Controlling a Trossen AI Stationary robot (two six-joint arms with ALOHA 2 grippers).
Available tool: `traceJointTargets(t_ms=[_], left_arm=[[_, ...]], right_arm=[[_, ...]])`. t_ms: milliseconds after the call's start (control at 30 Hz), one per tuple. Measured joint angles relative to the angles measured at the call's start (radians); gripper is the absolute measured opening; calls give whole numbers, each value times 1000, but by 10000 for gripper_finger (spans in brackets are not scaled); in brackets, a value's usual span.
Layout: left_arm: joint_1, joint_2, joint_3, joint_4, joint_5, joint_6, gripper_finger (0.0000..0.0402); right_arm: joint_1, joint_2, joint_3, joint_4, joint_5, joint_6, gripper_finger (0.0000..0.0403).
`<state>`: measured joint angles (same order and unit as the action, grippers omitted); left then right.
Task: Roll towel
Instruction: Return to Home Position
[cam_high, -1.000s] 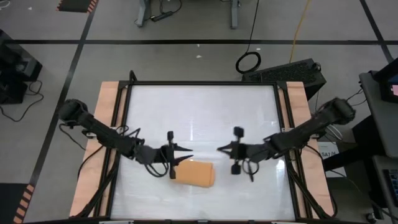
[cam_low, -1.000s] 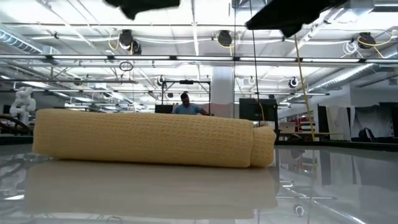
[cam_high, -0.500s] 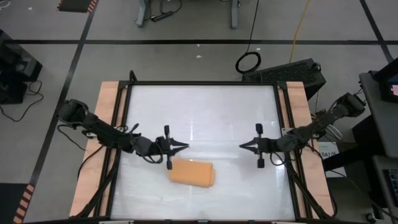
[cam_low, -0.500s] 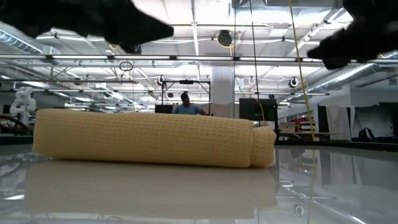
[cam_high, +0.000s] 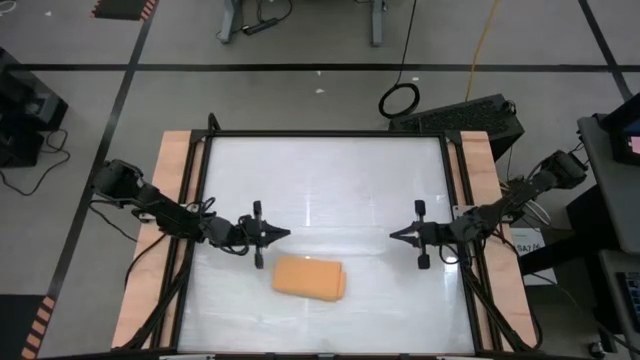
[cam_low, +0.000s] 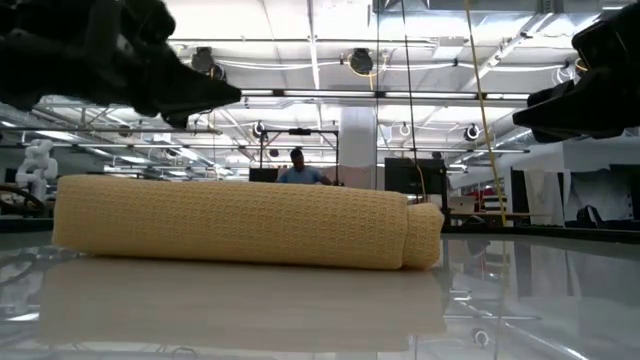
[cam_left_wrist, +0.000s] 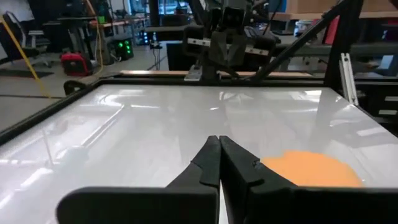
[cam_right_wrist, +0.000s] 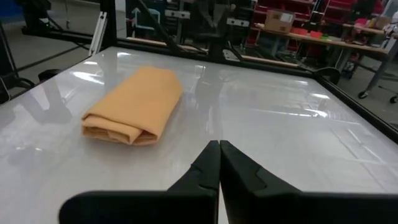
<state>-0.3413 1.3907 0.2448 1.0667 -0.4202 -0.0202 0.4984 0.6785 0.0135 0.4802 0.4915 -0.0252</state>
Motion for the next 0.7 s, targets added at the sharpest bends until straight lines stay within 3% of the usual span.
traceJointTargets(t_ms=[333,700], left_arm=[[-55,-3,-240,315,-33,-49,3],[-59,-95,-240,269,5,92,3]], right_arm=[[0,-22,0,2,5,-27,0],[-2,-126,0,-47,5,-69,0]])
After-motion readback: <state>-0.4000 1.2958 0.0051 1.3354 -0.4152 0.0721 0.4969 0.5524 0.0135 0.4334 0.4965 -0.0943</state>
